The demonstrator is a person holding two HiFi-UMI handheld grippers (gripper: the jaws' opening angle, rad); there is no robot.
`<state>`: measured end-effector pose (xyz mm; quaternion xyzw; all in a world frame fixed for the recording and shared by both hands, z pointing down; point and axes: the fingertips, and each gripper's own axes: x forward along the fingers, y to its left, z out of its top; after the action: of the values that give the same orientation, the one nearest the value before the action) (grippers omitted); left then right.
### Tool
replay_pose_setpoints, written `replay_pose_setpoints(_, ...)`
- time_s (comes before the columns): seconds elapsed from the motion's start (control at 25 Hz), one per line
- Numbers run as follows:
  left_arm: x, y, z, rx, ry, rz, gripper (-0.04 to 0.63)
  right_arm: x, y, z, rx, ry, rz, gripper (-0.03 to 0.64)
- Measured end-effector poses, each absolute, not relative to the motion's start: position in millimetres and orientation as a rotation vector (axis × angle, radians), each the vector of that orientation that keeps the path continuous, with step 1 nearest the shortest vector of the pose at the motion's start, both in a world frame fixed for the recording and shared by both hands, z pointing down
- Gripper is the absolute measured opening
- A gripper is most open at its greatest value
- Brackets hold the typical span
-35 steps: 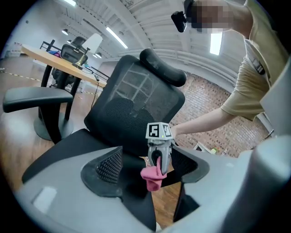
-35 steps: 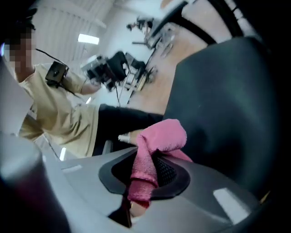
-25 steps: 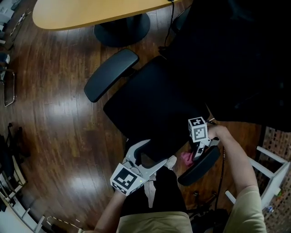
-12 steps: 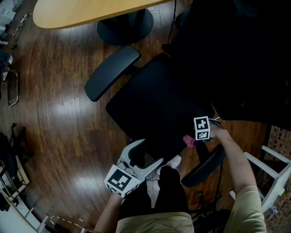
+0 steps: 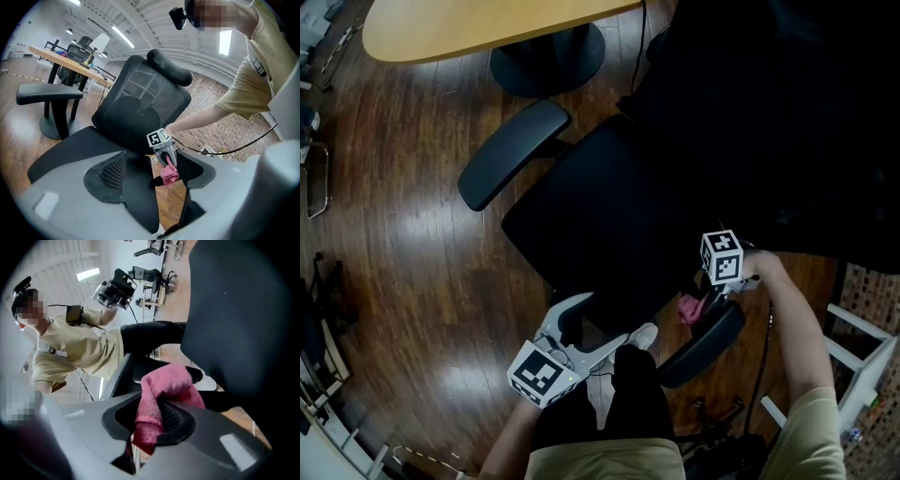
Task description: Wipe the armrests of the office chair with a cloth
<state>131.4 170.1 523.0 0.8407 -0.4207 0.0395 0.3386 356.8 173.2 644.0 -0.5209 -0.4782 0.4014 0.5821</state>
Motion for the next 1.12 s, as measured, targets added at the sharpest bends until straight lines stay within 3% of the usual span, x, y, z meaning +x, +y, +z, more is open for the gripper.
replay_pose_setpoints(0.44, 102.8, 157.4, 525.2, 2.107, -1.168, 0.119, 0.324, 368.8, 130.3, 774.4, -0.705, -1.525, 0.601, 0.058)
replay_pose_setpoints(0.68, 108.9, 147.4, 523.2, 2.129, -1.134, 0.143, 0.324, 357.0, 123.2, 765.8, -0.529, -1.740, 0.737, 0.058)
replay_pose_setpoints(0.96, 140.9, 141.3, 526.9, 2.165, -1.034, 0.172, 0.324, 380.2, 91.6, 778.8, 0.099, -2.063, 1.041, 0.058)
replay_pose_setpoints(1.12, 162.4, 139.5, 527.0, 2.184, -0.989, 0.200, 0.324, 380.2, 95.6, 791.5, 0.182, -2.120, 1.134, 0.060)
